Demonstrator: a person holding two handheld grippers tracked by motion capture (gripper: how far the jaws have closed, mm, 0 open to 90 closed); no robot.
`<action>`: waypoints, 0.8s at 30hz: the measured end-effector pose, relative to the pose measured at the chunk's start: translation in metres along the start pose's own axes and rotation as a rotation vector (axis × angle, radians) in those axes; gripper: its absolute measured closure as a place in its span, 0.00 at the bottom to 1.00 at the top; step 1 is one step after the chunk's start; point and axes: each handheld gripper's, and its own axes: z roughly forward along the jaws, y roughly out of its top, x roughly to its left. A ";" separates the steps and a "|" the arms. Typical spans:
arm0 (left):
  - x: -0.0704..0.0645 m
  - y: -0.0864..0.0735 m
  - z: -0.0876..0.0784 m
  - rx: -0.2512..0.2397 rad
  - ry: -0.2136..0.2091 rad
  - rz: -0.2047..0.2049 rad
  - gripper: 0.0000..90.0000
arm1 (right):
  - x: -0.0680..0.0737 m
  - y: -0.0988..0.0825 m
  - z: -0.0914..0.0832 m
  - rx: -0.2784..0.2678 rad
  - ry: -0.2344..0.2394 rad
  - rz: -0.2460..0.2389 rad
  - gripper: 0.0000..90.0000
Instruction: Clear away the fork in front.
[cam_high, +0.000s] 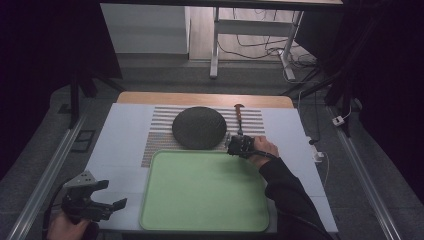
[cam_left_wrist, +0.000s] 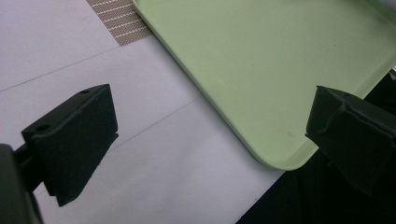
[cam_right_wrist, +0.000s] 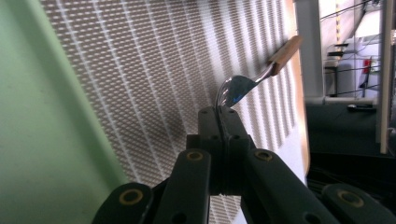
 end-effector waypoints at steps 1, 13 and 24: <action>0.000 0.000 0.000 0.000 0.000 0.000 0.02 | -0.002 -0.001 -0.003 -0.011 -0.002 0.015 1.00; -0.003 0.000 -0.001 -0.003 0.011 0.022 0.01 | -0.015 -0.010 -0.024 -0.069 0.014 0.130 1.00; -0.007 0.003 0.001 -0.015 -0.001 0.038 0.00 | -0.026 -0.028 -0.058 -0.209 0.107 0.334 1.00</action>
